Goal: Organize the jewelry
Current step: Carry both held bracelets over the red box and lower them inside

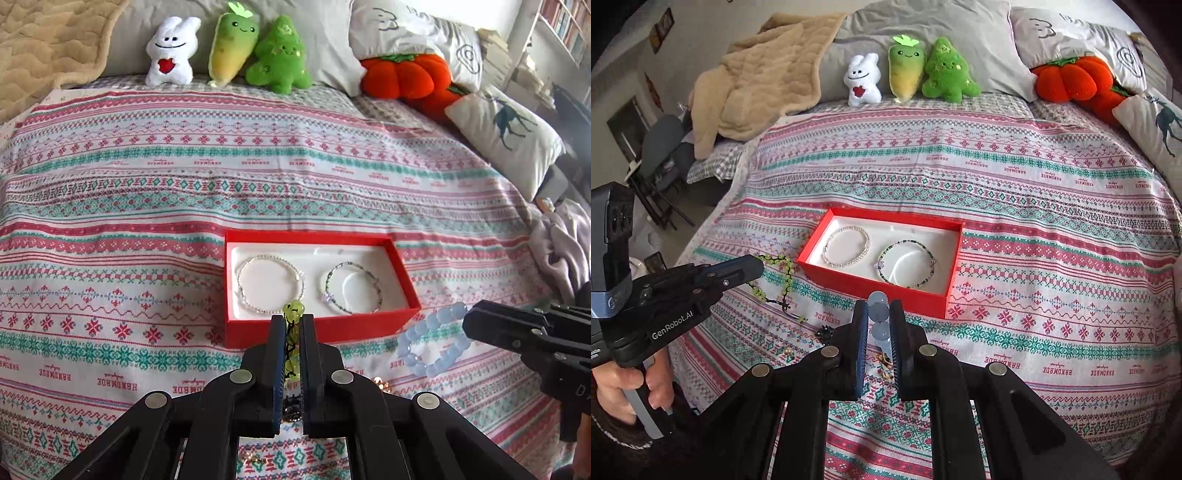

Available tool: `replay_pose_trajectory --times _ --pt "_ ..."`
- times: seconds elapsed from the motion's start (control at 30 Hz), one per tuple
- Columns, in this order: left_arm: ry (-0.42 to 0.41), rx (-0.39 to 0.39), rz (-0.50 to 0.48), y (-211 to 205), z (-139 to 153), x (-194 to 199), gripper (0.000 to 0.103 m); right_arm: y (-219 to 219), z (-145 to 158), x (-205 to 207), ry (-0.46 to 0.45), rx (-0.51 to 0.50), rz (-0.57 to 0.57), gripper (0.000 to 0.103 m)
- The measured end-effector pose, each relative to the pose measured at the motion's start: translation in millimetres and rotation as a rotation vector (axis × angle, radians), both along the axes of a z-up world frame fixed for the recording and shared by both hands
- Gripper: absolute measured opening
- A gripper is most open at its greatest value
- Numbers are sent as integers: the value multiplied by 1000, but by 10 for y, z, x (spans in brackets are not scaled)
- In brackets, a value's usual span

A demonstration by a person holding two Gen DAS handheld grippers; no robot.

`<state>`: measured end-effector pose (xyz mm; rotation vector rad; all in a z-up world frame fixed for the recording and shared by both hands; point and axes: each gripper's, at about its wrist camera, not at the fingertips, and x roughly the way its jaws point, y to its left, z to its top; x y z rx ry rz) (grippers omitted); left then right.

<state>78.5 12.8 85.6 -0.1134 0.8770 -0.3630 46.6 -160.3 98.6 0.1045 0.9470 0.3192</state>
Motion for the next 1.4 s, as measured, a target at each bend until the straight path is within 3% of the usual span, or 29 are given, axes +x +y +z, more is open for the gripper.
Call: replay_pose_trajectory --times 0.47,0.73,1.07,1.4 --pt "-7 -71 -9 -264 96 305 2 -86 157 247 -55 41 -81 12" --pt "-17 -161 -24 -404 49 587 2 -185 102 432 -55 65 -118 12" --pt "93 15 46 -351 -555 879 2 -206 -92 606 -18 42 -122 12" --pt "117 121 61 -279 -700 884 2 46 -161 742 -4 60 -47 12"
